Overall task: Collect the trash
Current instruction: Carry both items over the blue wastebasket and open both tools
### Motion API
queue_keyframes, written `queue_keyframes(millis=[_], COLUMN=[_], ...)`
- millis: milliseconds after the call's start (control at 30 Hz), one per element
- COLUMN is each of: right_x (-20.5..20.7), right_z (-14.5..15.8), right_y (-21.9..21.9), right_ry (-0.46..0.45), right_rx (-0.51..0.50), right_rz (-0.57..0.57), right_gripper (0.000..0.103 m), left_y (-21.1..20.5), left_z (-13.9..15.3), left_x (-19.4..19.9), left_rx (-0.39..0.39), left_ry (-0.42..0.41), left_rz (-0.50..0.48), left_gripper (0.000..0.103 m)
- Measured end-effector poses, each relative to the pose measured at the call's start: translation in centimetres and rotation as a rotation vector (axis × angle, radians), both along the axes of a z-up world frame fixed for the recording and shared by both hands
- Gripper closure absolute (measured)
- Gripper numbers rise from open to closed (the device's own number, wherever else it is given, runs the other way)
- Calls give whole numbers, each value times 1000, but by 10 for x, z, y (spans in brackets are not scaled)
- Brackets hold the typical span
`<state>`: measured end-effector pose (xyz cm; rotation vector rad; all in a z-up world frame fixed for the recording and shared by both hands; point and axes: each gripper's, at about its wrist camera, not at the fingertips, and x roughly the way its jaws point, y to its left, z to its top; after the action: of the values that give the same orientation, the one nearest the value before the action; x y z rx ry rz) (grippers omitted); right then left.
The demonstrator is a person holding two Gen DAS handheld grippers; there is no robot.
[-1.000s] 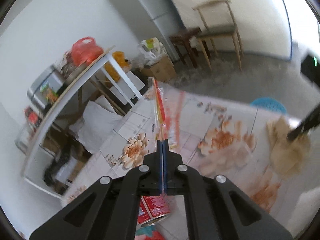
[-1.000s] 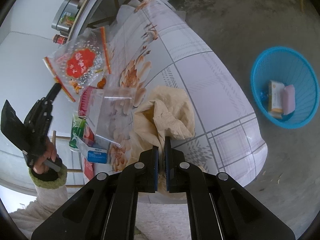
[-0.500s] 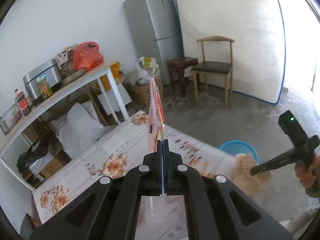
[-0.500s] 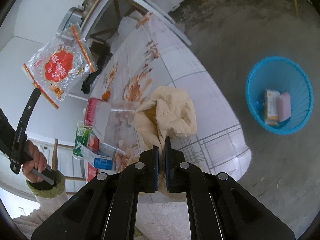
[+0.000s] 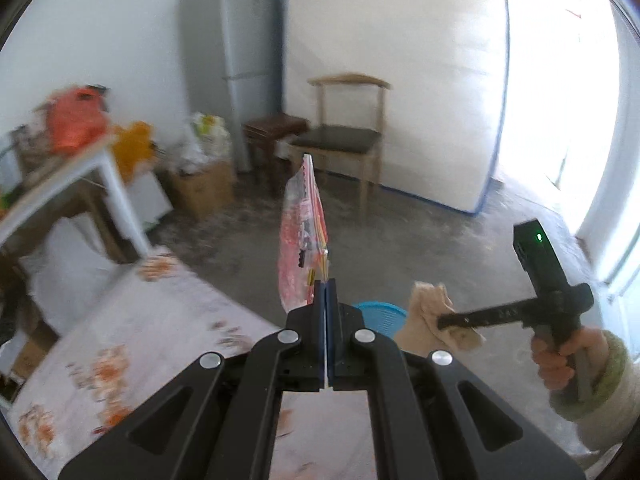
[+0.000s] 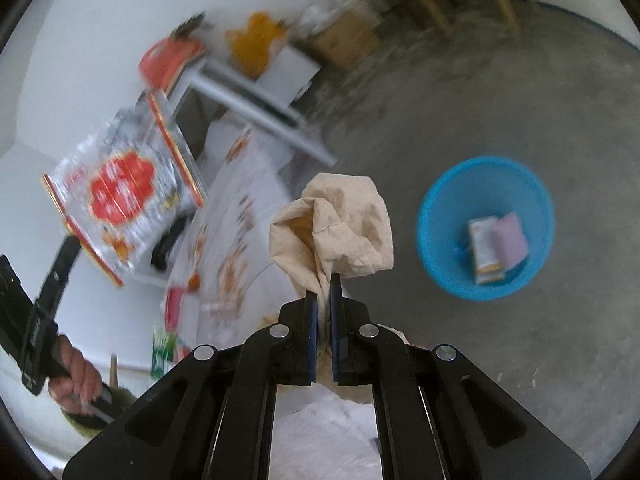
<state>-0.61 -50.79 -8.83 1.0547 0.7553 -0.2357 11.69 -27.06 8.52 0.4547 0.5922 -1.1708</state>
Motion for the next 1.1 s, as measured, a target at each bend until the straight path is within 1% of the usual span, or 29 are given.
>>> queue_keyframes(millis=[100, 233, 267, 333, 467, 500, 567, 667, 733, 800, 833, 867, 933, 967, 1000, 1067, 1100], right_x=[-13, -22, -22, -23, -15, -10, -3, 9, 20, 31, 36, 40, 50, 52, 48, 59, 64], right_z=[-12, -44, -56, -74, -117, -131, -150, -174, -187, -197, -203, -206, -216, -217, -217, -223, -225], right_y=[-16, -41, -47, -56, -72, -76, -81, -87, -90, -94, -95, -97, -103, -104, -105, -110, -111], right_ry=[17, 73, 93, 124, 188, 205, 234, 273, 298, 322, 334, 341, 363, 366, 366, 375, 372], right_rx=[8, 48, 64, 94, 152, 170, 190, 215, 226, 224, 224, 224, 220, 221, 220, 206, 201], right_rz=[-61, -122, -133, -150, -162, -165, -166, -168, -166, -157, -154, -152, -150, -148, -146, -140, -135], right_gripper=[99, 99, 99, 99, 99, 99, 99, 99, 99, 99, 99, 99, 99, 99, 99, 97, 94], left_y=[-47, -102, -117, -138, -180, -187, -203, -216, -221, -227, -230, -232, -240, -243, -248, -253, -256], left_z=[-24, -72, -87, -112, -171, -182, -213, -247, -264, -278, -284, -286, -289, -291, -295, -306, -312], left_x=[-10, -16, -14, -12, 3, 9, 17, 24, 28, 28, 30, 33, 34, 34, 36, 42, 44], left_rx=[72, 189, 224, 282, 416, 440, 508, 580, 621, 655, 681, 684, 705, 718, 738, 769, 783], left_ry=[69, 169, 196, 221, 361, 382, 418, 430, 438, 448, 477, 492, 463, 444, 432, 426, 437], left_rz=[-57, -95, -89, -83, -46, -36, 4, 54, 80, 100, 118, 130, 139, 146, 160, 195, 210], left_gripper=[103, 103, 103, 103, 103, 103, 103, 103, 103, 103, 103, 103, 102, 102, 102, 102, 102])
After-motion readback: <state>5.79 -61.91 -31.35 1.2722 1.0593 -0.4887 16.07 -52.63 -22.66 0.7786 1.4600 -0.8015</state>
